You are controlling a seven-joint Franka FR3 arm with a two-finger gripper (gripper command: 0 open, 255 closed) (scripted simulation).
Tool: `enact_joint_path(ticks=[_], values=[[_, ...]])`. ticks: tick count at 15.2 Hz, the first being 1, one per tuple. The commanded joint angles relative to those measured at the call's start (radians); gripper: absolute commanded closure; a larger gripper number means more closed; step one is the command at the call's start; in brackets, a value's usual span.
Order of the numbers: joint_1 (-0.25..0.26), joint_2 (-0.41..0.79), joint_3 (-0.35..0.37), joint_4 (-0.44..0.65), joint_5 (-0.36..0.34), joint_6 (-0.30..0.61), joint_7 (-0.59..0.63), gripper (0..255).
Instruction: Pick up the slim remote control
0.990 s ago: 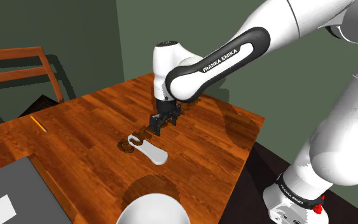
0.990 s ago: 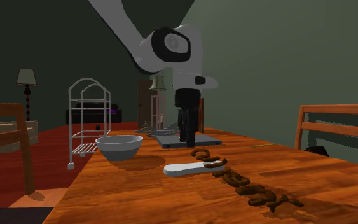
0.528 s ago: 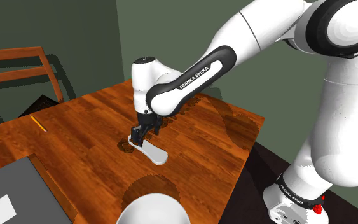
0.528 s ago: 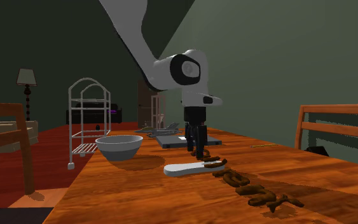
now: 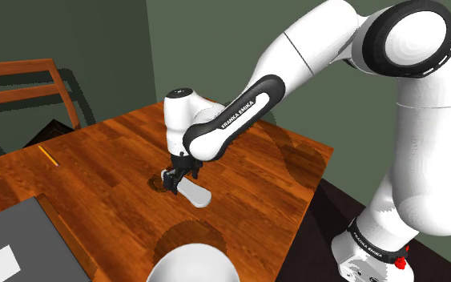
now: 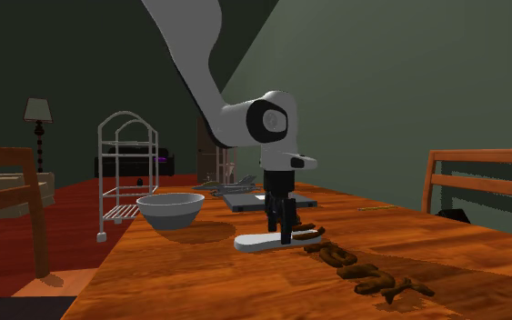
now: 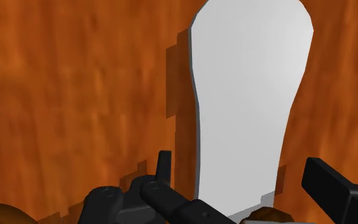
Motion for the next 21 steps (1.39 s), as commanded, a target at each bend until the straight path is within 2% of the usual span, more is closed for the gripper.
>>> enact_joint_path(ticks=[1, 2, 11, 21], values=[[0.002, 0.008, -0.002, 0.002, -0.004, 0.006, 0.002, 0], [0.002, 0.008, -0.002, 0.004, -0.004, 0.005, 0.002, 255], [0.002, 0.008, -0.002, 0.002, -0.004, 0.006, 0.002, 255], [-0.018, -0.086, 0.026, 0.019, 0.048, -0.099, -0.033, 255]])
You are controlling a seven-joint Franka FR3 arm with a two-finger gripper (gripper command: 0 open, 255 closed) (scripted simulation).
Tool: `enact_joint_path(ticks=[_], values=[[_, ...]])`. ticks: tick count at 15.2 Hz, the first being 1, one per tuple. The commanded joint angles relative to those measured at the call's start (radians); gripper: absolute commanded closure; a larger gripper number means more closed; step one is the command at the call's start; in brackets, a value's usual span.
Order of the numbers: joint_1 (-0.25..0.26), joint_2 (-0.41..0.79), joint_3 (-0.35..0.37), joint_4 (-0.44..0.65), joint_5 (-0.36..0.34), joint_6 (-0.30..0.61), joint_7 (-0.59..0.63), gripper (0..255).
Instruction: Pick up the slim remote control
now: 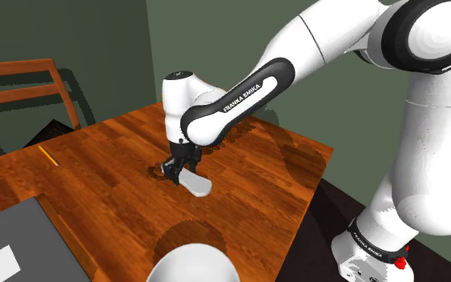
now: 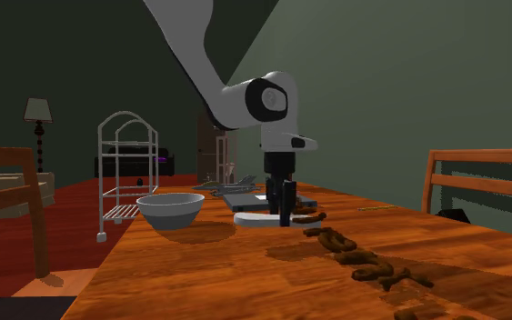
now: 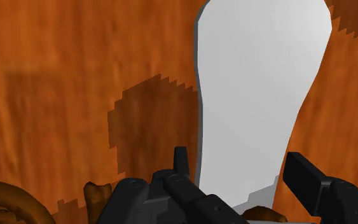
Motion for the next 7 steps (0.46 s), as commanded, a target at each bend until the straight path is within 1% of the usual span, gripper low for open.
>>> enact_joint_path(ticks=[1, 5, 7], values=[[-0.003, -0.02, 0.005, 0.004, 0.01, -0.022, -0.006, 255], [-0.009, -0.053, 0.013, 0.017, 0.029, -0.066, -0.019, 255], [-0.009, -0.054, 0.013, 0.018, 0.03, -0.068, -0.019, 255]])
